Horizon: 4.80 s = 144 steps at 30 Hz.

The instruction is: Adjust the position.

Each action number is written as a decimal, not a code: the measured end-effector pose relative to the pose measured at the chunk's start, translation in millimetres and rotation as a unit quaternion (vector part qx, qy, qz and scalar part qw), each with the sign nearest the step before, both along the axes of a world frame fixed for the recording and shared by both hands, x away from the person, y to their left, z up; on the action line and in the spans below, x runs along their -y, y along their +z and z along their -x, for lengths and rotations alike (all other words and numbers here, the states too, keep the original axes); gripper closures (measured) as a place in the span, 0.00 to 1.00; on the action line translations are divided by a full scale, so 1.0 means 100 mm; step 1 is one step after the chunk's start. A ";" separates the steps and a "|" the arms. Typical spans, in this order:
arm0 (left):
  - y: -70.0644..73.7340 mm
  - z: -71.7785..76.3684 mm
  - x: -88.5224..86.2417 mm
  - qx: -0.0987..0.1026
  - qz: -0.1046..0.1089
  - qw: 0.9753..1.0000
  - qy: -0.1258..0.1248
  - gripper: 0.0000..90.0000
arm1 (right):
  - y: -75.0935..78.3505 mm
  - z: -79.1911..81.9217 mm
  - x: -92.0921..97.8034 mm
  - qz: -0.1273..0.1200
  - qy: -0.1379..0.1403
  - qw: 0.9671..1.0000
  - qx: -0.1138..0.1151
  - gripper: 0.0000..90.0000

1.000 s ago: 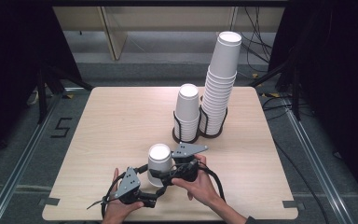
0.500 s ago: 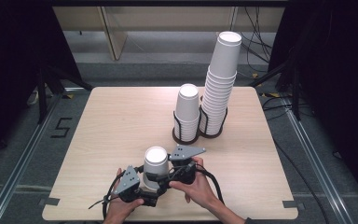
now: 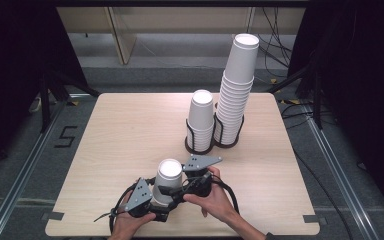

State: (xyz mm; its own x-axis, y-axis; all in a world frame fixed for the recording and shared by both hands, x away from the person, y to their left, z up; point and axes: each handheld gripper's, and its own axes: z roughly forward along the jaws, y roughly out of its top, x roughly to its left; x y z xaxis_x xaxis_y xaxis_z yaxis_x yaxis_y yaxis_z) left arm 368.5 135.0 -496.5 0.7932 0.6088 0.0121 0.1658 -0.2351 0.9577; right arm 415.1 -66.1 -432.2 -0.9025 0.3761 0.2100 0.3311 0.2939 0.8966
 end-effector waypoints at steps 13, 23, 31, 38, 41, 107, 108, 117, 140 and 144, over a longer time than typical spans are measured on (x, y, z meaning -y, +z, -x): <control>0.01 0.03 0.07 0.010 -0.096 0.995 -0.030 0.10 | 0.18 -0.04 0.20 0.018 0.019 1.000 -0.014 0.17; 0.00 0.04 0.08 0.017 -0.078 0.996 -0.043 0.07 | 0.15 -0.04 0.16 0.022 0.024 0.999 -0.040 0.28; 0.01 0.01 -0.03 0.037 0.035 0.999 -0.008 0.01 | 0.27 -0.08 0.29 -0.053 0.002 0.997 -0.048 0.29; 0.02 0.04 -0.01 0.049 0.056 0.997 0.000 0.03 | 0.28 -0.08 0.29 -0.076 -0.004 0.995 -0.062 0.29; 0.04 0.03 -0.03 0.047 0.057 0.997 -0.002 0.04 | 0.27 -0.09 0.29 -0.082 -0.004 0.994 -0.068 0.29; 0.22 0.15 0.03 0.060 -0.262 0.955 -0.127 0.11 | 0.12 0.18 0.08 0.360 0.197 0.909 0.071 0.22; 0.21 0.15 0.03 0.061 -0.262 0.955 -0.127 0.11 | 0.11 0.18 0.08 0.361 0.197 0.909 0.070 0.23; 0.19 0.15 0.01 0.060 -0.248 0.957 -0.137 0.09 | 0.06 0.14 0.08 0.366 0.214 0.903 0.070 0.27; 0.20 0.10 -0.19 0.072 -0.005 0.983 -0.170 0.05 | 0.14 -0.01 0.34 0.246 0.268 0.931 0.038 0.27; 0.23 0.08 -0.20 0.066 -0.012 0.981 -0.181 0.08 | 0.12 -0.02 0.34 0.241 0.269 0.932 0.031 0.28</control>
State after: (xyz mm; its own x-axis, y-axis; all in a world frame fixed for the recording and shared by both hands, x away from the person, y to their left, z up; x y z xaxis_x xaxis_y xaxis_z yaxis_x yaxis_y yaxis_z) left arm 360.3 155.2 -473.2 0.9479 0.2862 0.1398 -0.0572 -0.2787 0.9587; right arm 417.2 -100.2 -420.4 -0.9925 -0.0971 0.0740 -0.0288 0.7754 0.6308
